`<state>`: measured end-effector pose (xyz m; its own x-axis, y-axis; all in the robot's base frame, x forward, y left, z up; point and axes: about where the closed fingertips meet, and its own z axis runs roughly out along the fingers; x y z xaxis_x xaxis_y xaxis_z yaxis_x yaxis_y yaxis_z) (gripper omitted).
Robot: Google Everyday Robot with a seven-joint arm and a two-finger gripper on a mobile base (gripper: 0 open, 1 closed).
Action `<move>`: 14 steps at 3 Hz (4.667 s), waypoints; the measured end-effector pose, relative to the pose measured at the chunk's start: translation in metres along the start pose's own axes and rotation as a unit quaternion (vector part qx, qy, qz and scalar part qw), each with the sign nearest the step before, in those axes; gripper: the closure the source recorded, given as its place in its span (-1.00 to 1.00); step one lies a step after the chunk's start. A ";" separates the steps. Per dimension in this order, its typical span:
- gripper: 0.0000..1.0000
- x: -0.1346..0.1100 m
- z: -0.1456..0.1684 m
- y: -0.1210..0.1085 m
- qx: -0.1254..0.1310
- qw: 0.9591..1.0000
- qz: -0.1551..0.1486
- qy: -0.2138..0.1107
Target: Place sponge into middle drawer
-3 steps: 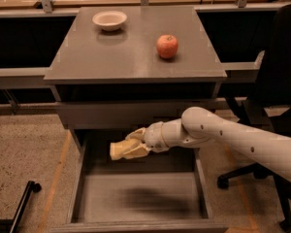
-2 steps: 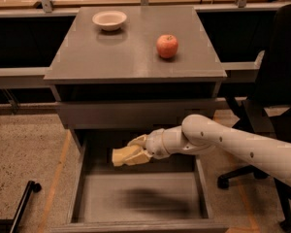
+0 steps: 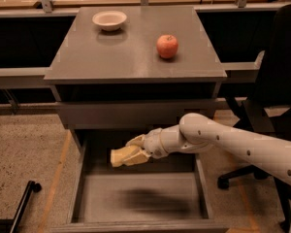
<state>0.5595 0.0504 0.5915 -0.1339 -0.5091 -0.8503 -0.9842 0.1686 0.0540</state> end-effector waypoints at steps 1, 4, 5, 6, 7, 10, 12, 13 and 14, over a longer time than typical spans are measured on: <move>1.00 0.000 0.000 0.000 -0.001 1.000 -0.001 0.001; 1.00 0.087 0.055 0.025 0.022 0.996 0.053 -0.063; 1.00 0.088 0.058 0.026 0.019 0.996 0.055 -0.063; 1.00 0.088 0.065 0.027 0.019 0.999 0.027 -0.017; 1.00 0.103 0.077 0.027 0.011 0.999 0.018 0.029; 0.20 0.163 0.093 0.024 -0.002 0.997 0.072 0.037; -0.90 0.183 0.090 0.026 0.017 0.993 0.112 0.025; -1.00 0.182 0.091 0.026 0.016 0.993 0.112 0.025; -1.00 0.182 0.091 0.026 0.016 0.993 0.112 0.025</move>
Offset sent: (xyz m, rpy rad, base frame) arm -0.0212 0.0083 -0.0907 0.0958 0.0002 -0.0351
